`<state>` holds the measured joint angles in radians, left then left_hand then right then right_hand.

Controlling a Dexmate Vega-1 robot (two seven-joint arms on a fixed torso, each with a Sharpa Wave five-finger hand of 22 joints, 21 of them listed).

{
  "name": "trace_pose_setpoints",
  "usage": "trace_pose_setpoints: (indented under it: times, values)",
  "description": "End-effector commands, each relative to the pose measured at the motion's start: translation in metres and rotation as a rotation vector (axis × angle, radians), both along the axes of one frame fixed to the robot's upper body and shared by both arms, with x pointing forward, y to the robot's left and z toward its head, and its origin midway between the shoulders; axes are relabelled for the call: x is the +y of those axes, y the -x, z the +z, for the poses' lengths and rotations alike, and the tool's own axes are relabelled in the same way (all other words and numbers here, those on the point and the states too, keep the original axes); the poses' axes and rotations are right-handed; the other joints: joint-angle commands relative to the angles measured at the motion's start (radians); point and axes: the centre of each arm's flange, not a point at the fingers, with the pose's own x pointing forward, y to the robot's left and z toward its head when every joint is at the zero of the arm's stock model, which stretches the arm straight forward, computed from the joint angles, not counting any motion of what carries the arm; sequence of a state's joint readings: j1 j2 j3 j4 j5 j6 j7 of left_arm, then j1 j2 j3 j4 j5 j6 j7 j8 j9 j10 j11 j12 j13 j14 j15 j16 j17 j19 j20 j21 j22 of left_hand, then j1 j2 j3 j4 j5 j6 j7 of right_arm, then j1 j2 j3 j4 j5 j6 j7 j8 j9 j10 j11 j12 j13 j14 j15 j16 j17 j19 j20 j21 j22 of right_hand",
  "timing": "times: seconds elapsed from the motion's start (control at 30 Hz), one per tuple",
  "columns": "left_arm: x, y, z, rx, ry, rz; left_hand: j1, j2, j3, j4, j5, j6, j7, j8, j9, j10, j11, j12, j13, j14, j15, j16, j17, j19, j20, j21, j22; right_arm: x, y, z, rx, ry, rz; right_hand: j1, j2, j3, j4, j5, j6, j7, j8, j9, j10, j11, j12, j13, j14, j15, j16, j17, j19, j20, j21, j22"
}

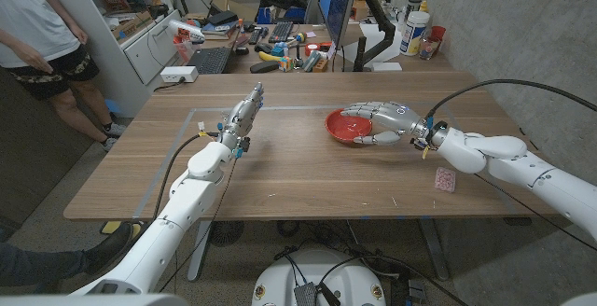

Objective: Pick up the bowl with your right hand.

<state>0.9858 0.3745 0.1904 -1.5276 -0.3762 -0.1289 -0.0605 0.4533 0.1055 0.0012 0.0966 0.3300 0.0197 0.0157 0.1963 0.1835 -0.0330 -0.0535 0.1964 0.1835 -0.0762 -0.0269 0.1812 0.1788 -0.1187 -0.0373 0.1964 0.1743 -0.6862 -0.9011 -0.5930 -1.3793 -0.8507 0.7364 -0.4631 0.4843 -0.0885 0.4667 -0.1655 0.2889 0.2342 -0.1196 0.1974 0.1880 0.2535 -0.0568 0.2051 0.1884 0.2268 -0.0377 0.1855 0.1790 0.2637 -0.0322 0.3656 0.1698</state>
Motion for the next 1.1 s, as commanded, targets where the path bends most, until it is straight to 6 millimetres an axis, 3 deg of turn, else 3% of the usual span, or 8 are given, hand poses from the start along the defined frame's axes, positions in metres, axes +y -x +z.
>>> trace_pose_setpoints:
  times: [0.03, 1.1]
  values:
    - [-0.005, -0.003, 0.001, 0.002, -0.005, -0.009, 0.009, 0.002, -0.006, 0.004, 0.007, 0.001, -0.003, 0.000, 0.003, 0.002, -0.008, 0.005, 0.005, -0.001, -0.001, 0.006, 0.004, -0.008, -0.025, 0.000, 0.005, 0.002, -0.006, -0.002, -0.008, 0.034, -0.038, 0.016, 0.000, 0.010, -0.002, 0.010, 0.008, -0.002, 0.004, 0.006, 0.006, 0.000, 0.005, 0.002, 0.009, -0.037, 0.004, 0.005, 0.010, 0.004, -0.002, 0.004]
    - [-0.001, -0.008, 0.002, 0.008, -0.011, -0.012, 0.010, 0.003, -0.010, 0.004, 0.007, 0.005, -0.002, 0.001, 0.003, 0.002, -0.008, 0.005, 0.005, 0.000, 0.002, 0.006, 0.004, -0.010, -0.023, 0.000, 0.005, 0.015, -0.022, -0.008, 0.019, 0.090, -0.096, 0.036, -0.007, 0.016, 0.001, 0.010, 0.006, 0.001, 0.003, 0.006, 0.008, -0.001, 0.008, 0.002, 0.018, -0.040, 0.006, 0.005, 0.018, 0.015, -0.016, 0.005]
